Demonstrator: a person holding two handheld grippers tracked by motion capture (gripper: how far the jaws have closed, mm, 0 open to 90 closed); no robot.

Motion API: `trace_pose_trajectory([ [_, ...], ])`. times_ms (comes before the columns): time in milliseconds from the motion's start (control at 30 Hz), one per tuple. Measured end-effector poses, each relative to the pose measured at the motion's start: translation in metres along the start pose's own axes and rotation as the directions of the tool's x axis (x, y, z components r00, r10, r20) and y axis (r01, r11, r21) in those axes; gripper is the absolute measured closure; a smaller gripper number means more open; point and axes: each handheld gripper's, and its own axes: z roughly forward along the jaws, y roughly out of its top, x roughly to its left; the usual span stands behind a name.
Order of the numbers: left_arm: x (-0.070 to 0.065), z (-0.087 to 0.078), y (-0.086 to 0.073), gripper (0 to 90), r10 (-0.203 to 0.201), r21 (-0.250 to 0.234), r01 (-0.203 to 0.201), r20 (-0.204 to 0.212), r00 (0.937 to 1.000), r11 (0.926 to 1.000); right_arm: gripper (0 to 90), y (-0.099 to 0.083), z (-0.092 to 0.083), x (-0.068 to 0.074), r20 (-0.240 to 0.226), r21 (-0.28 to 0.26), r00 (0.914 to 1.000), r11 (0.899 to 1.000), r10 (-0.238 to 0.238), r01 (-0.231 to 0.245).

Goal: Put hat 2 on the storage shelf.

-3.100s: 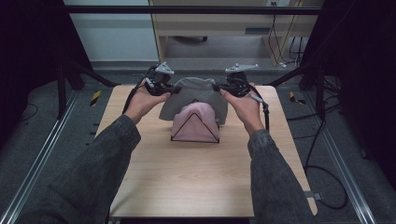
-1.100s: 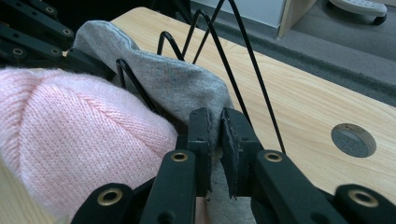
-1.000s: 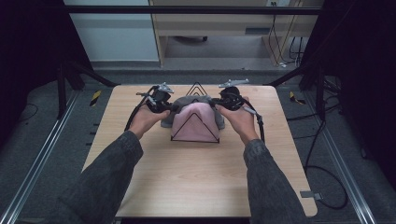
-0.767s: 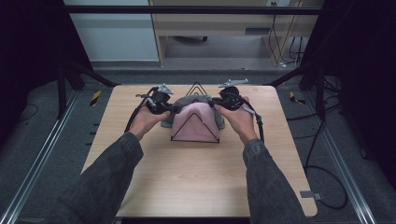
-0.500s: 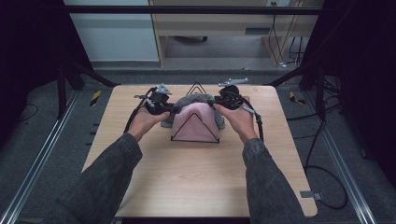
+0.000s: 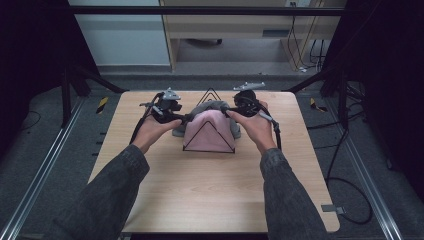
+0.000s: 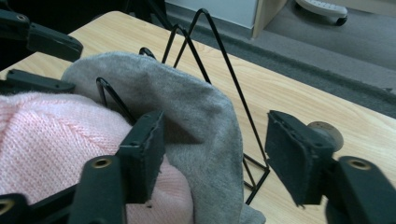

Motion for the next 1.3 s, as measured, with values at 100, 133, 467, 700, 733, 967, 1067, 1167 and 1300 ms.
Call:
trace_pose_trajectory([
  [100,0.001,-0.003,0.000,26.5,0.002,0.008,-0.002,-0.004,1.0000,1.0000,28.3,0.002,-0.002,0.000,0.009,-0.007,1.0000,1.000,0.001,-0.001],
  [133,0.001,-0.003,0.000,23.6,0.002,0.008,-0.002,-0.004,1.0000,1.0000,28.3,0.002,-0.002,0.000,0.009,-0.007,1.0000,1.000,0.001,-0.001],
  [467,-0.007,-0.021,0.004,11.0,-0.010,0.004,0.010,0.000,1.0000,0.9999,18.2,0.006,-0.016,0.002,0.048,-0.023,0.9988,1.000,-0.003,0.004],
  [700,-0.018,-0.039,0.003,7.7,-0.020,-0.032,0.021,0.030,0.9994,0.9993,15.1,0.005,-0.030,0.006,0.054,-0.045,0.9985,0.999,-0.004,0.007],
  [733,-0.020,-0.042,0.001,7.7,-0.024,-0.039,0.025,0.036,0.9991,0.9989,14.5,0.003,-0.034,0.007,0.059,-0.057,0.9982,0.998,-0.008,0.012],
  [967,-0.039,-0.059,-0.016,6.8,-0.005,-0.011,0.005,0.023,0.9997,0.9999,11.6,-0.014,-0.050,0.016,0.078,-0.052,0.9969,0.999,-0.006,0.010],
  [1067,-0.043,-0.069,-0.019,6.5,-0.001,-0.022,0.002,0.021,0.9998,0.9998,10.4,-0.021,-0.060,0.020,0.071,-0.059,0.9975,0.998,-0.003,0.007],
  [1167,-0.046,-0.073,-0.021,6.5,0.010,-0.019,-0.009,0.016,0.9998,0.9998,9.8,-0.027,-0.069,0.021,0.060,-0.065,0.9982,0.998,-0.003,0.007],
  [1300,-0.051,-0.079,-0.026,6.5,0.020,-0.013,-0.019,0.023,0.9995,0.9997,9.4,-0.033,-0.080,0.022,0.054,-0.065,0.9983,0.998,-0.021,0.025],
])
